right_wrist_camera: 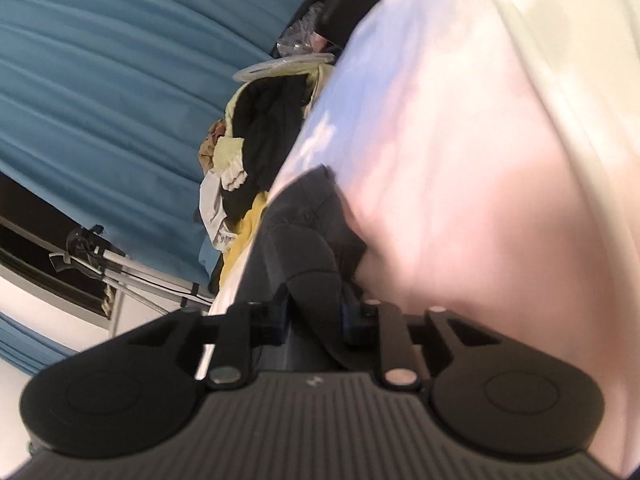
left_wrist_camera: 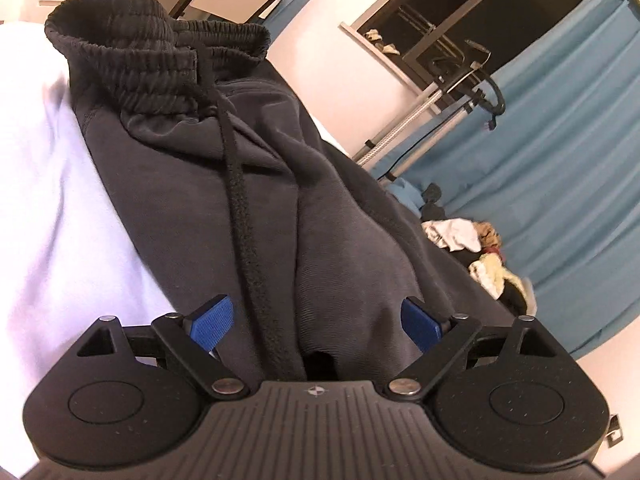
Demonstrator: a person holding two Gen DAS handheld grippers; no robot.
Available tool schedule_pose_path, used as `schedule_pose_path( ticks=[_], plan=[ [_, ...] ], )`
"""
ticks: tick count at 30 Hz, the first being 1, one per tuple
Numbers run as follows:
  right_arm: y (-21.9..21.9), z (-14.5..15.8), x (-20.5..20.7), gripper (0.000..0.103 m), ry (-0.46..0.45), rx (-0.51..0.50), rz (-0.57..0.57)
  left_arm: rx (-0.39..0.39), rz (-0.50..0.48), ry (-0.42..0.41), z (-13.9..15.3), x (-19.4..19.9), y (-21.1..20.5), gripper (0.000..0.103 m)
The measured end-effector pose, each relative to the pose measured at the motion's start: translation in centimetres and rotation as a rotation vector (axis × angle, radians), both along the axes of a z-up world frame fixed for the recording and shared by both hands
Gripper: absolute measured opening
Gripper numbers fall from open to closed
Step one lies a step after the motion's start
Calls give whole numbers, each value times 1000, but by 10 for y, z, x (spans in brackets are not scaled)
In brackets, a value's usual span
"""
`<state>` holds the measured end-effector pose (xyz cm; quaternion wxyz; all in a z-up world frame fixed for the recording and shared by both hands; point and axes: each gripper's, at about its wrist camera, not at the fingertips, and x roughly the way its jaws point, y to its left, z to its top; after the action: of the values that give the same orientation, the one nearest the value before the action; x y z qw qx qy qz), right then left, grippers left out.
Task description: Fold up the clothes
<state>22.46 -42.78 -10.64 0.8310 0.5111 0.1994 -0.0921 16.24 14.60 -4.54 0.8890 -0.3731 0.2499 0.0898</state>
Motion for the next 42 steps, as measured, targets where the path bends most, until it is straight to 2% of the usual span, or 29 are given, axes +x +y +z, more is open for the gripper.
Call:
schedule_pose_path(
  ticks=[3, 5, 7, 9, 13, 14, 15, 17, 21, 24, 26, 29, 31, 33, 34, 36, 37, 40, 42],
  plan=[
    [6, 36, 1, 18, -122, -149, 21, -10, 0, -2, 0, 0, 1, 93],
    [-5, 51, -3, 18, -214, -159, -27, -11, 0, -10, 2, -3, 2, 93],
    [-24, 54, -9, 18, -239, -181, -81, -8, 8, -9, 2, -5, 2, 93],
    [-42, 41, -10, 19, -205, -187, -113, -8, 16, -7, 2, -6, 2, 93],
    [-56, -10, 4, 21, -37, -175, -93, 5, 12, 1, 3, -8, -2, 93],
    [-55, -17, 7, 26, -17, -170, -93, 16, 9, 3, 3, -9, -4, 93],
    [-54, -21, 8, 39, 3, -171, -95, 27, 5, 6, 4, -10, -7, 93],
    [-48, -14, 2, 54, 33, -209, -111, 61, -15, 7, 5, -12, -14, 93],
    [-33, 14, -20, 60, 60, -321, -114, 166, -103, -10, 12, -17, -39, 93],
    [-18, 34, -36, 61, 67, -401, -109, 300, -218, -33, 19, -21, -68, 93],
    [-1, 51, -47, 63, 21, -427, -64, 383, -312, -46, 20, -26, -89, 93],
    [24, 67, -58, 71, -27, -380, 40, 505, -456, -66, 21, -33, -119, 92],
    [46, 74, -60, 74, -57, -308, 149, 595, -536, -79, 20, -39, -139, 92],
    [74, 70, -53, 74, -62, -216, 283, 674, -585, -84, 16, -43, -153, 87],
    [88, 62, -47, 74, -52, -153, 353, 706, -602, -91, 14, -44, -158, 86],
    [116, 43, -34, 74, -13, -37, 470, 767, -631, -108, 10, -47, -166, 72],
    [129, 34, -30, 74, 6, 5, 508, 788, -648, -116, 8, -48, -170, 70],
    [151, 5, -17, 74, 68, 108, 557, 858, -687, -136, 0, -43, -180, 70],
    [150, -8, 3, 73, 85, 106, 542, 918, -726, -158, -6, -39, -186, 70]
  ],
)
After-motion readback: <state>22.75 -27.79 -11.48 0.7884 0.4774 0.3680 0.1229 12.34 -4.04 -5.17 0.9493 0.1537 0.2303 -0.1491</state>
